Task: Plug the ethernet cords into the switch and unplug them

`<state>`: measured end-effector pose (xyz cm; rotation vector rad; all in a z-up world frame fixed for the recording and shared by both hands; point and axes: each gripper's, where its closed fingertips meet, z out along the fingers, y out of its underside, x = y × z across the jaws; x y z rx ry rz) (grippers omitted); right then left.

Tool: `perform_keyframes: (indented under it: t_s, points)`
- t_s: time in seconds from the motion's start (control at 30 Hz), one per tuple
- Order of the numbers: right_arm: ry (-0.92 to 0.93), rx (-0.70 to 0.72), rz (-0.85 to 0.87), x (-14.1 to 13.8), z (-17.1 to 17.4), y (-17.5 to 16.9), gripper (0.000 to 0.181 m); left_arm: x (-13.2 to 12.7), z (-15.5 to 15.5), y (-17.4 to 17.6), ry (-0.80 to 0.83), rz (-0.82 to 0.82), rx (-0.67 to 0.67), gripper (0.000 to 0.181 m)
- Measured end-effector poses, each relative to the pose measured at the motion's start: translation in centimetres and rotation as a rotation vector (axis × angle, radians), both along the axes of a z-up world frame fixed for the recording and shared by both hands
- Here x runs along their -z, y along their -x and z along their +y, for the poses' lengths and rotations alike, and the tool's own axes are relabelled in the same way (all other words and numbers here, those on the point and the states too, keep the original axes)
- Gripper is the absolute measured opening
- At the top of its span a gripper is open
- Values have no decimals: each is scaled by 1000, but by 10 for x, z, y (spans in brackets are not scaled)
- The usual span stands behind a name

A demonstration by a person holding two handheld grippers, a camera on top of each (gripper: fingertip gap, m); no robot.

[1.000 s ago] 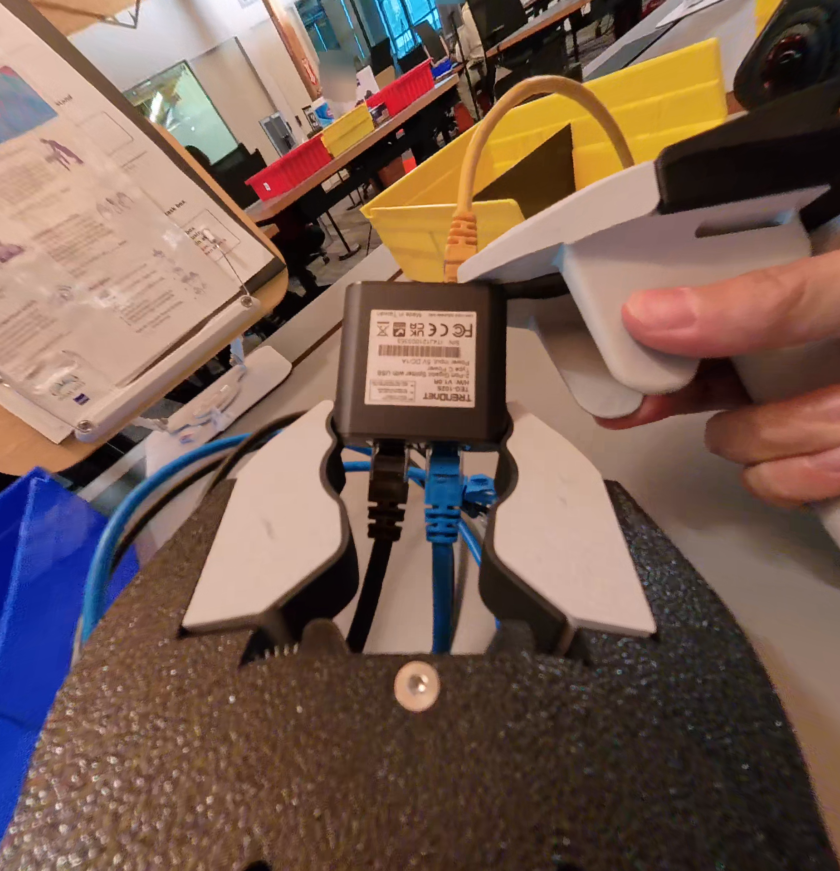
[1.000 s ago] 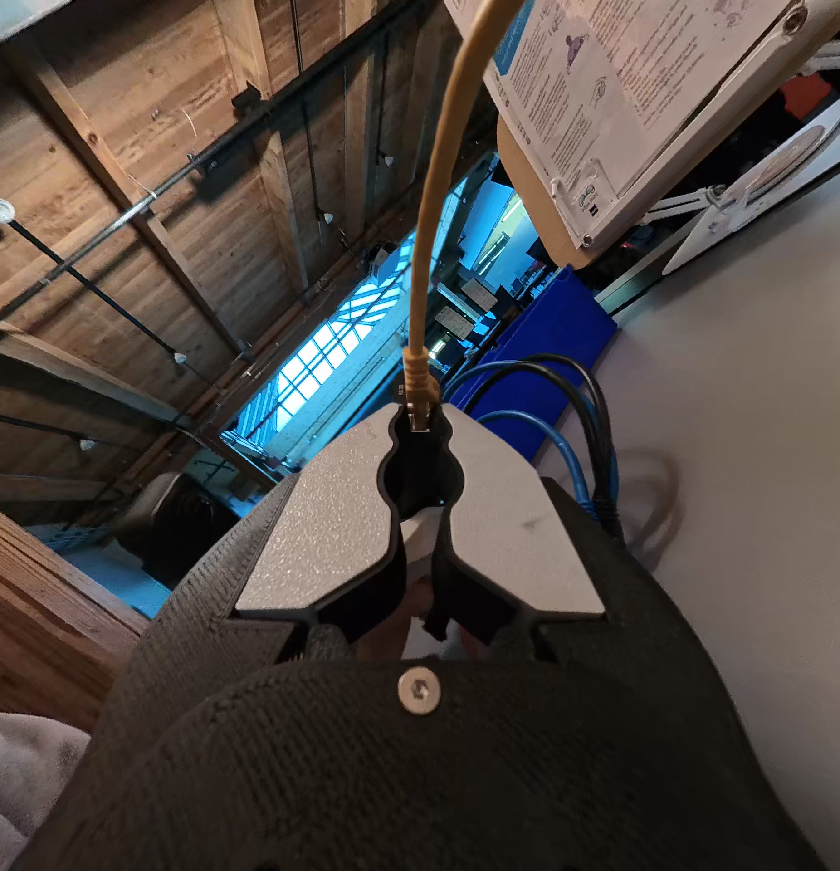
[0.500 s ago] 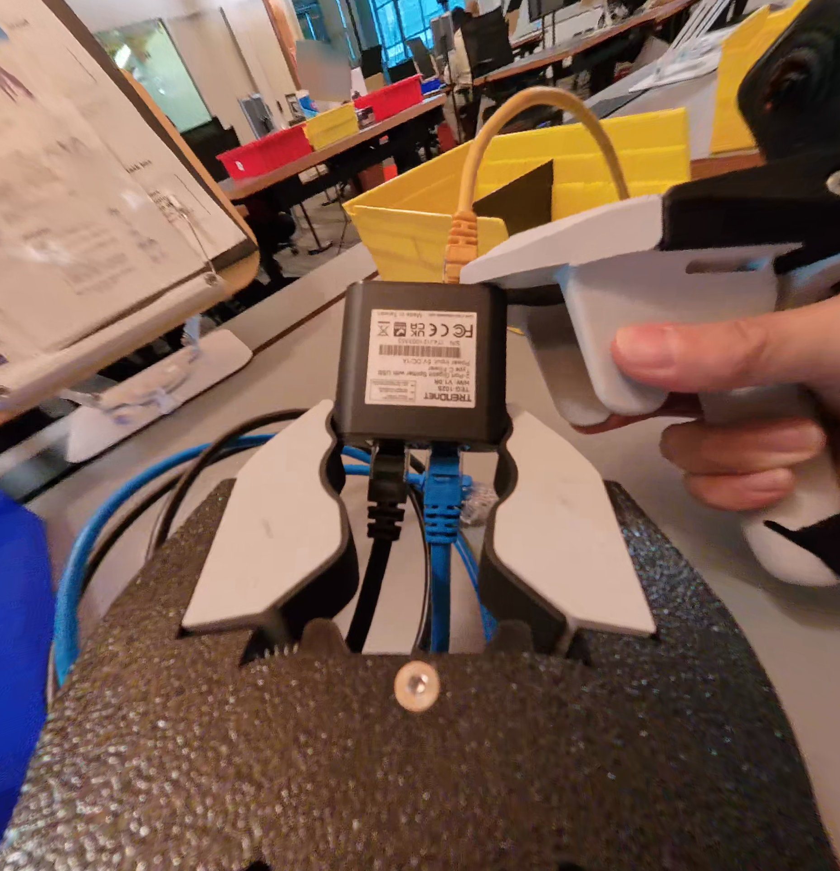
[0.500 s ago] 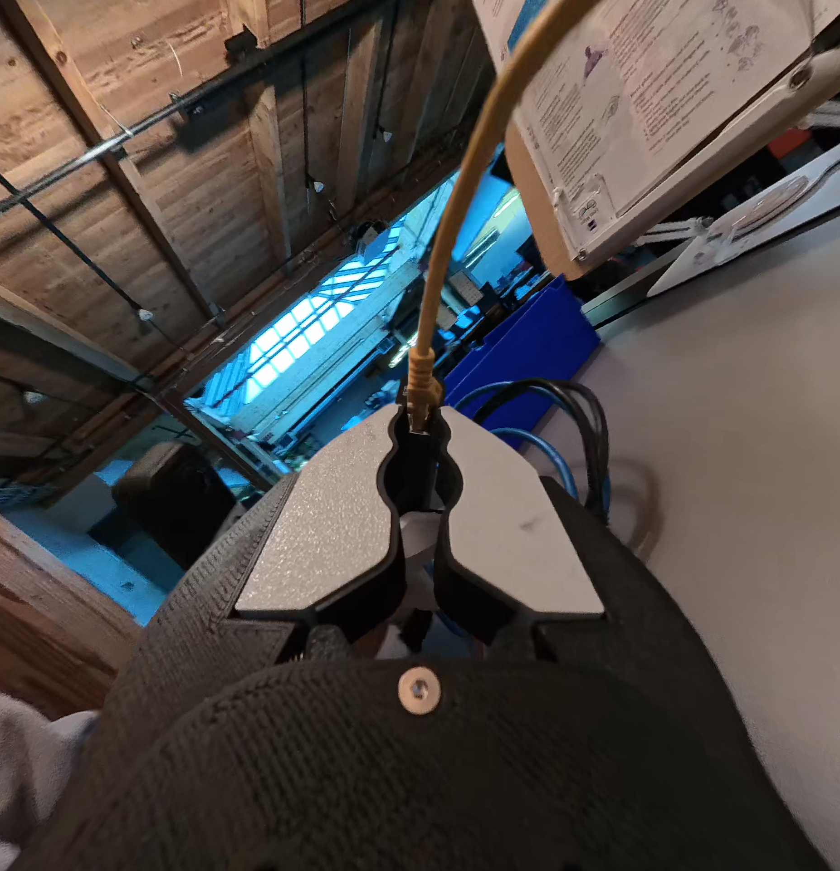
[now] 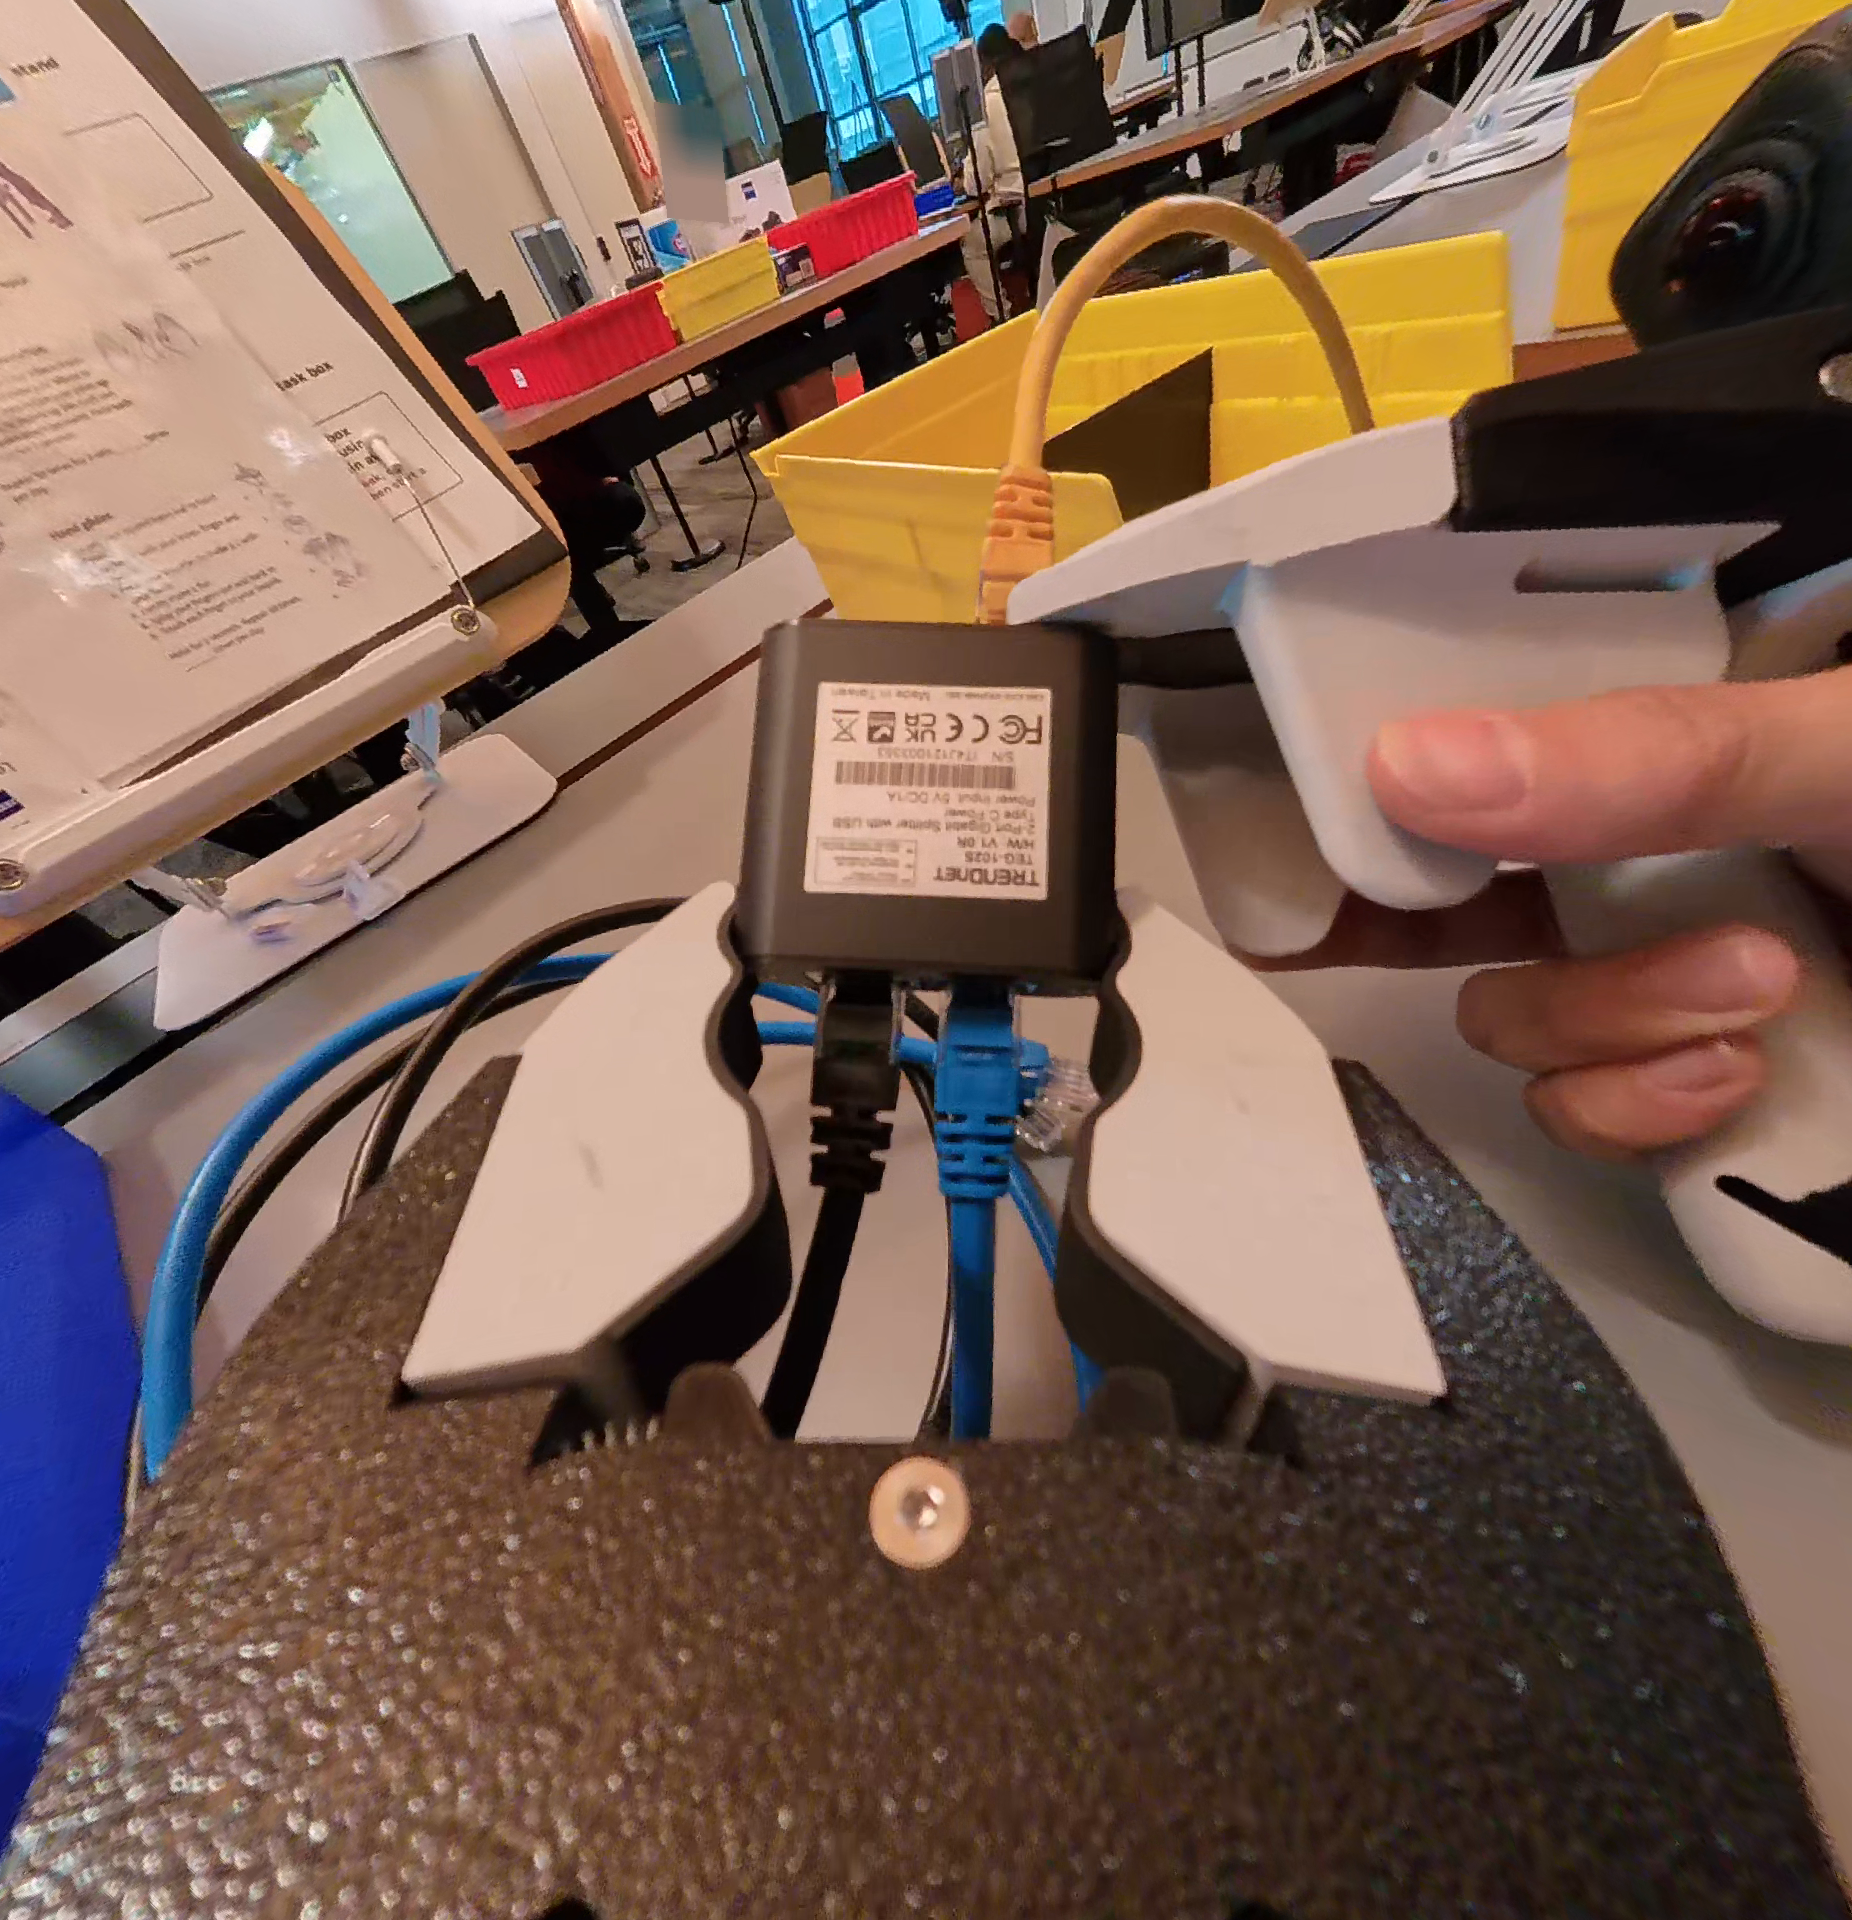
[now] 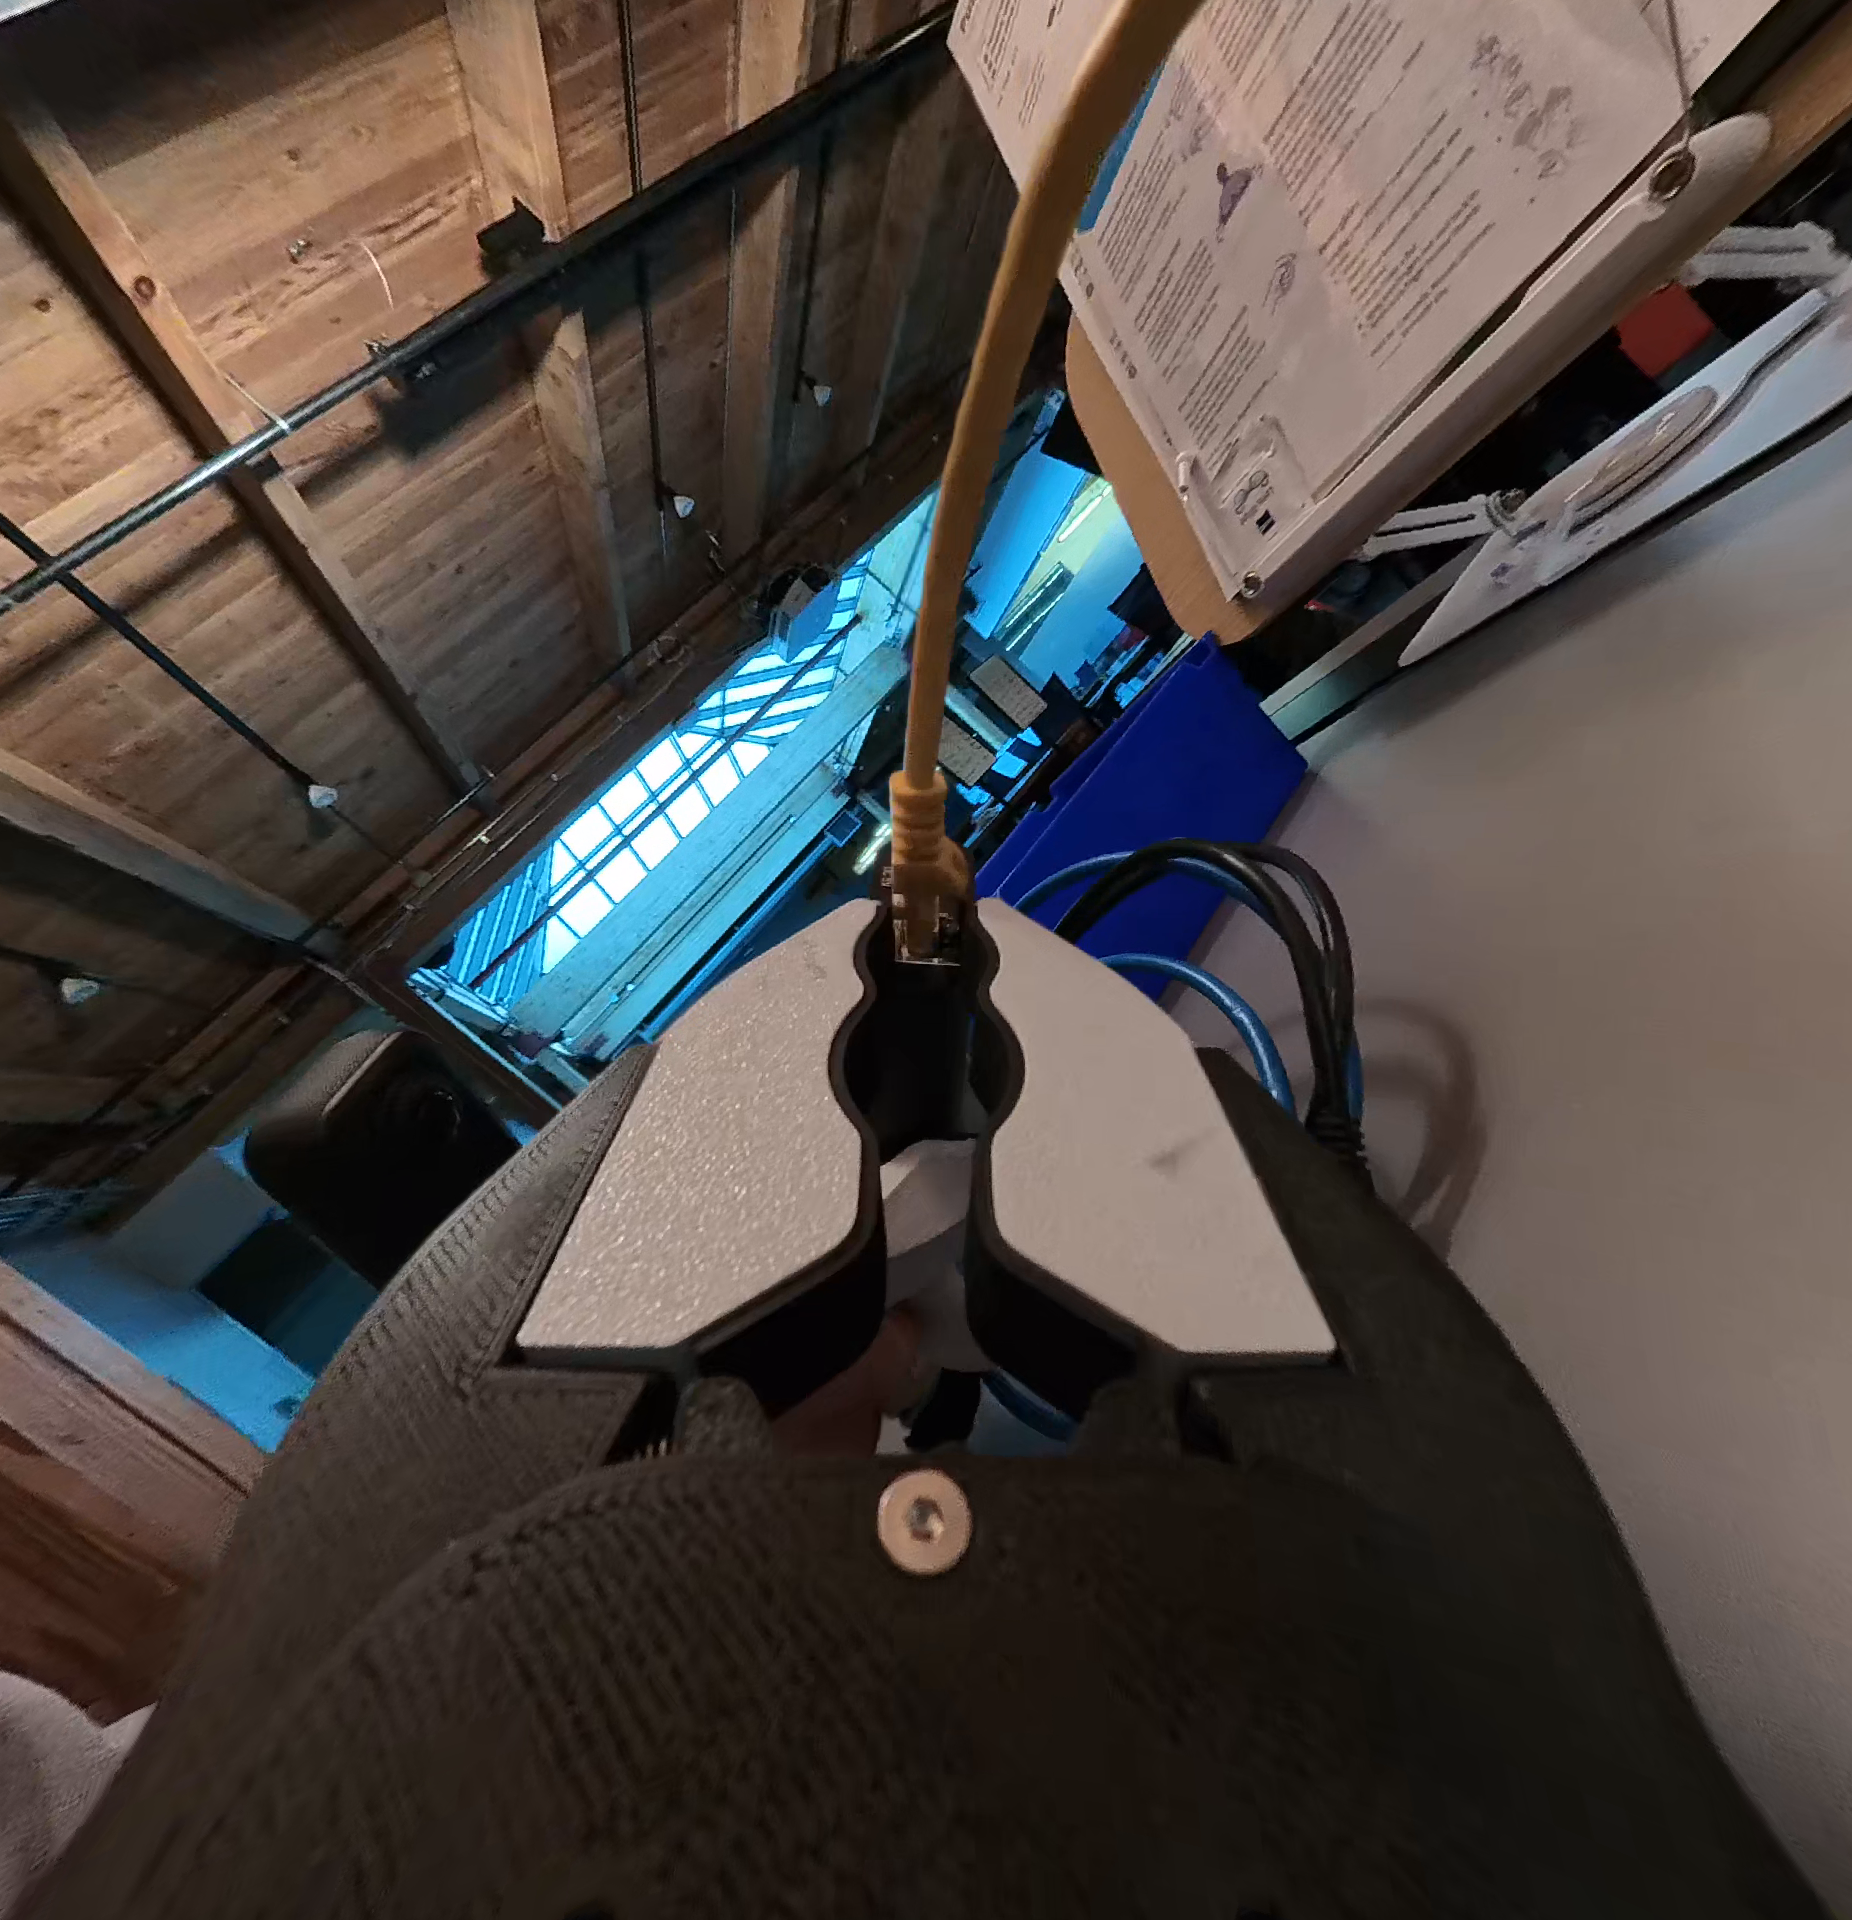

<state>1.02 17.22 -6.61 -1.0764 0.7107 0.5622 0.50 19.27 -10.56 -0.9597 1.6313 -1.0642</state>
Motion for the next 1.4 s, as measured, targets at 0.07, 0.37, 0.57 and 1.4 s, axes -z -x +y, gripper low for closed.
perform_keyframes:
  t_s: [0.07, 0.37, 0.57, 1.4]
  points:
    - [3, 19, -8, 0, -1, 0, 12, 0, -1, 0, 0, 2, 1, 61]
    - [-4, 23, 8, 0, -1, -1, 13, 1, -2, 0, 12, 6, 7, 61]
    - [41, 40, -12, 2, -1, -1, 12, 2, -4, 0, -11, 2, 0, 61]
    - [102, 31, -184, -9, -19, -17, 10, 9, 4, -2, 4, -3, -62, 61]
